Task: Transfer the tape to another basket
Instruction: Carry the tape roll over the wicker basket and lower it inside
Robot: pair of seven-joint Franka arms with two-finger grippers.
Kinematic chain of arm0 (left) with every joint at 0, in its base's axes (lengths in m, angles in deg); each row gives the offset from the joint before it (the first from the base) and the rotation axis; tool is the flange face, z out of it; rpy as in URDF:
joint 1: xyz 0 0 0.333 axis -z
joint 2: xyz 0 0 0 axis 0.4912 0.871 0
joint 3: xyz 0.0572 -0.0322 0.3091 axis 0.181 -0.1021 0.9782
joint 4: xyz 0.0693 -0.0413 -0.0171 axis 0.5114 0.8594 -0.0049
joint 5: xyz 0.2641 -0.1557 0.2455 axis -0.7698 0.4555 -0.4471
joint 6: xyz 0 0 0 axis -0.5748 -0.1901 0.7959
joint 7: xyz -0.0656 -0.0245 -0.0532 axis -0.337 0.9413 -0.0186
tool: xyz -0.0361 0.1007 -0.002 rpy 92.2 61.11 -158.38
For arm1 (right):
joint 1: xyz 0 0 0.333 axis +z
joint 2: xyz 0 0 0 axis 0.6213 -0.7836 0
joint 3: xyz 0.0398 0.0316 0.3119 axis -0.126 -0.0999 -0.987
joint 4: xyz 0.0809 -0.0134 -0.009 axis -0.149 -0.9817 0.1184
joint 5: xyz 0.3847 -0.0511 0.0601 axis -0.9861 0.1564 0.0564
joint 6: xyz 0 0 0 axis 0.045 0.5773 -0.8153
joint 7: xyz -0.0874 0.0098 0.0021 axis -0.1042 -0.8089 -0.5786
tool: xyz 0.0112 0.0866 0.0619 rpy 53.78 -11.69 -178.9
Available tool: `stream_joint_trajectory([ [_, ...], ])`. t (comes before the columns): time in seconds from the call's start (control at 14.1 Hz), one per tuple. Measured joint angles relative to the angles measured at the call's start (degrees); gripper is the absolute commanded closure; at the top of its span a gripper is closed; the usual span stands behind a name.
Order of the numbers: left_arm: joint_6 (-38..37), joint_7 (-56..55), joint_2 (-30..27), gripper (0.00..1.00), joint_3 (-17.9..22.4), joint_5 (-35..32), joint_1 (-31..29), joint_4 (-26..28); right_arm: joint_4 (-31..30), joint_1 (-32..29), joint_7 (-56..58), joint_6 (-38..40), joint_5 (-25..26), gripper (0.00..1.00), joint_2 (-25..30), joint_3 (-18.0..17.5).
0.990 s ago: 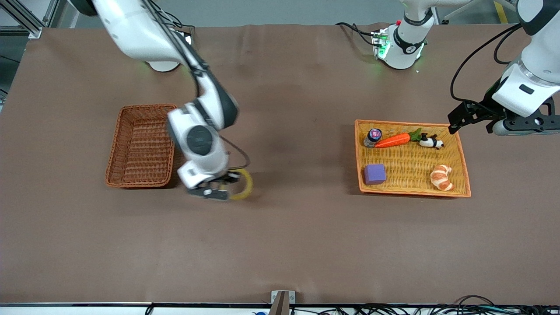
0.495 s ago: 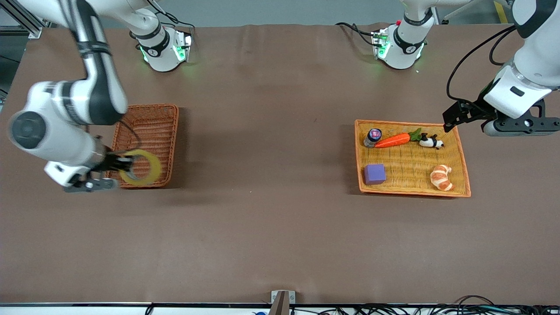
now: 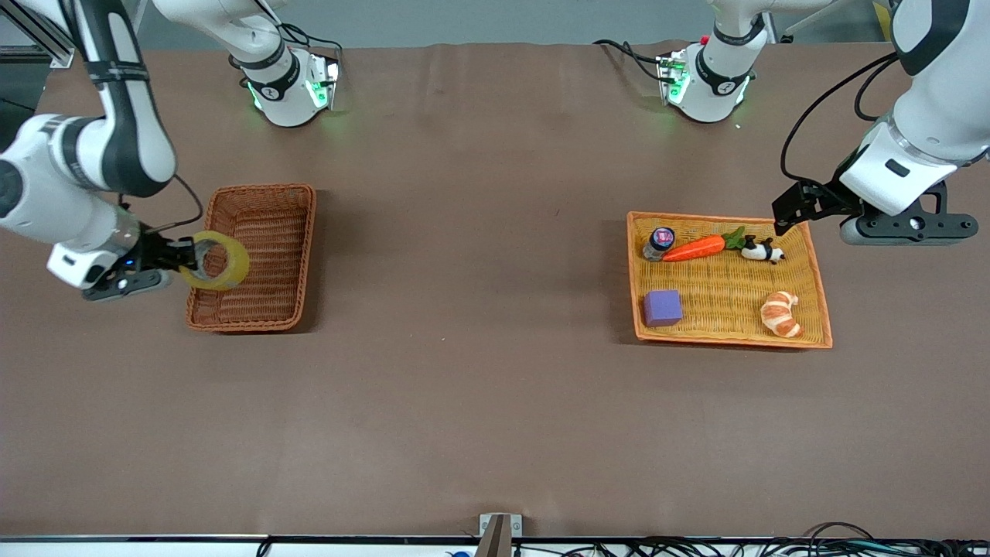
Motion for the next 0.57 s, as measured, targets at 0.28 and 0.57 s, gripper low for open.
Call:
stream_joint_trajectory([
  [0.28,0.0,0.0,0.0,0.00,0.0,0.0,0.0,0.0,-9.2,0.7,0.0,-11.5,0.0,0.99,0.8,-1.1],
  [0.57,0.0,0.0,0.1,0.00,0.0,0.0,0.0,0.0,-16.1,0.9,1.6,-17.7,0.0,0.92,0.7,-1.1],
])
